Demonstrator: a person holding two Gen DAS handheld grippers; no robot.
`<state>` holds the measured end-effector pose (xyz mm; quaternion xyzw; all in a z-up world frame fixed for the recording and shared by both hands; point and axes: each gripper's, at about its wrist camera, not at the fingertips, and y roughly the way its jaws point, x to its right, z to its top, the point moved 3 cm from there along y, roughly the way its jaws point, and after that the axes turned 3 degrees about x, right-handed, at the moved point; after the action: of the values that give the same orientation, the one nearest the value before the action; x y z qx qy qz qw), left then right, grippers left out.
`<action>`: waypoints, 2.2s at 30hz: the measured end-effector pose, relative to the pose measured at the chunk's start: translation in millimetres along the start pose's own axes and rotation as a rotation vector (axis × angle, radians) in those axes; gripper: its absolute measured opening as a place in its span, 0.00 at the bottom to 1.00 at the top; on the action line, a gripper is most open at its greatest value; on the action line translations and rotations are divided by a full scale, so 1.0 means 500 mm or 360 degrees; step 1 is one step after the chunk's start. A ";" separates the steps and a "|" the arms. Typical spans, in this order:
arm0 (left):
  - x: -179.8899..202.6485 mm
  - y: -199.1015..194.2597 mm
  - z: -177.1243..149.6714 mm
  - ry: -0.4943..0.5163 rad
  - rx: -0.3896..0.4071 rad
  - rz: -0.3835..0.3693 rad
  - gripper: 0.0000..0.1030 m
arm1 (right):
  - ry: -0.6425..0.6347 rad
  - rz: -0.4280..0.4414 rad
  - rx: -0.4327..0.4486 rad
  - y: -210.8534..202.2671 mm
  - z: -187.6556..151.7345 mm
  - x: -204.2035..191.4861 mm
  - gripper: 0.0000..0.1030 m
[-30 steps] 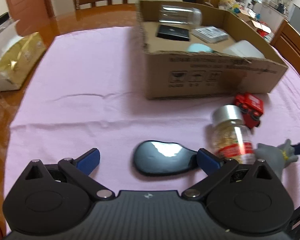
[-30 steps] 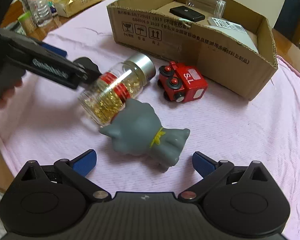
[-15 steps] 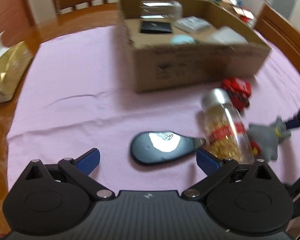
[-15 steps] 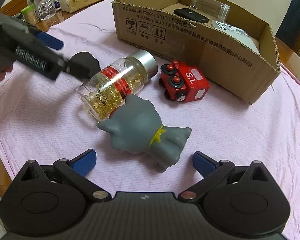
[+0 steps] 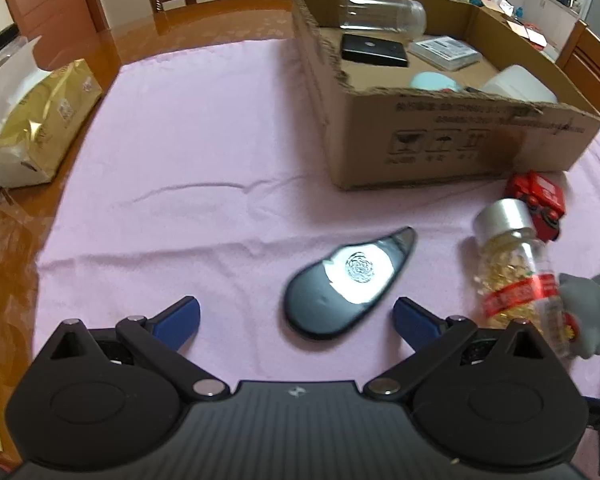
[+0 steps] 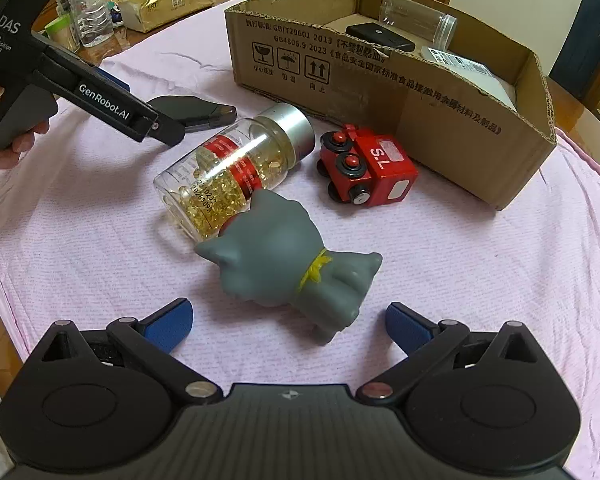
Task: Organize rigid objects
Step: 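Grasp the black glasses case with the left tool while the right tool grasps the grey cat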
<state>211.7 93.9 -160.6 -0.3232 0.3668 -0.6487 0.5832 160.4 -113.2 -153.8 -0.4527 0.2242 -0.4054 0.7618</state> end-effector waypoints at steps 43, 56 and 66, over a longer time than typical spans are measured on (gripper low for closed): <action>0.018 0.005 0.028 -0.0338 0.0062 0.0198 0.86 | -0.0001 0.0009 -0.0014 -0.002 0.003 0.001 1.00; 0.011 0.003 0.027 -0.0282 0.0064 0.0164 0.86 | 0.0362 -0.0083 0.0013 -0.024 0.026 0.053 1.00; 0.011 0.003 0.027 -0.0288 0.0063 0.0167 0.86 | 0.0346 -0.0107 -0.0017 -0.037 0.001 0.056 1.00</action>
<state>223.2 86.8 -154.8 -0.3492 0.3163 -0.5925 0.6534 169.0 -141.0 -136.6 -0.4174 0.2924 -0.4764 0.7165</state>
